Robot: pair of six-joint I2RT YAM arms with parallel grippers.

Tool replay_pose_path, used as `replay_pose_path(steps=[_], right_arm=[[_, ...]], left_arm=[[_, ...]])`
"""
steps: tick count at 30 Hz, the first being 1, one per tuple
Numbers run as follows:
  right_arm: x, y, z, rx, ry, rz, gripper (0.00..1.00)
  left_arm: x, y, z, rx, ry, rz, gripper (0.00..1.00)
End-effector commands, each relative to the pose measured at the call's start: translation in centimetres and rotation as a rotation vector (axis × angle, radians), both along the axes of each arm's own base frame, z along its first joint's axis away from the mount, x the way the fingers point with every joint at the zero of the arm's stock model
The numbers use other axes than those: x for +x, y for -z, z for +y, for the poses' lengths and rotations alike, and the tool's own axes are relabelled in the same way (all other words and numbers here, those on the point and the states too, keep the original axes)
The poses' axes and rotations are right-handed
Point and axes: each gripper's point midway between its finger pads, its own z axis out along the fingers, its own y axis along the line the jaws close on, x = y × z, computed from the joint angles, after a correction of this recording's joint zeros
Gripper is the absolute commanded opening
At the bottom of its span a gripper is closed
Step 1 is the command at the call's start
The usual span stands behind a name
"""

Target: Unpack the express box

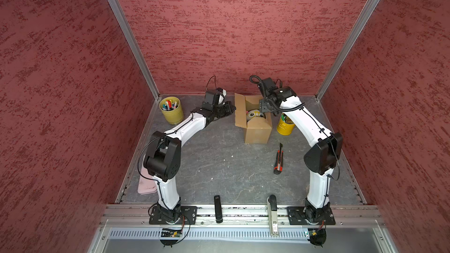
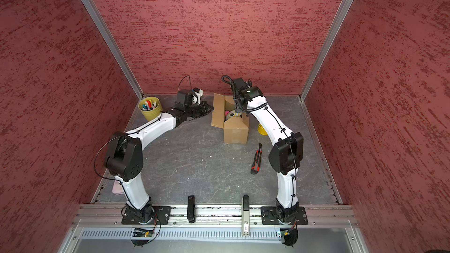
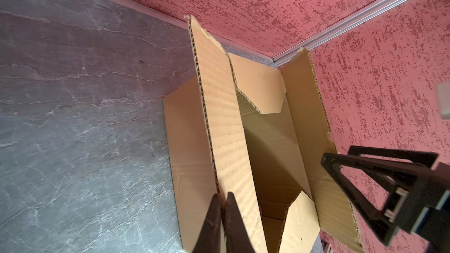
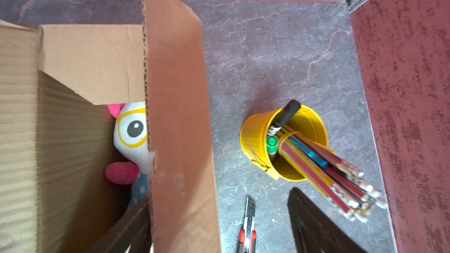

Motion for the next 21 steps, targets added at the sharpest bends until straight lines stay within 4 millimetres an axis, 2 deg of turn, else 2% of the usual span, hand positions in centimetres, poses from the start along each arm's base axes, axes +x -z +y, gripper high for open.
replay_pose_path(steps=[1, 6, 15, 21], right_arm=[[-0.8, -2.0, -1.7, -0.011, 0.041, -0.040, 0.84], [-1.3, -1.9, -3.2, -0.013, 0.065, -0.041, 0.84], [-1.9, -0.6, -5.7, 0.008, 0.095, -0.025, 0.83], [-0.9, 0.1, -5.7, -0.004, 0.044, -0.014, 0.83]], left_arm=[[0.2, 1.4, 0.0, 0.004, -0.001, 0.020, 0.09], [0.2, 1.6, -0.1, 0.009, -0.001, 0.025, 0.09], [0.1, 1.8, -0.3, 0.018, -0.003, 0.031, 0.09], [0.1, 1.9, -0.5, 0.028, -0.007, 0.033, 0.09]])
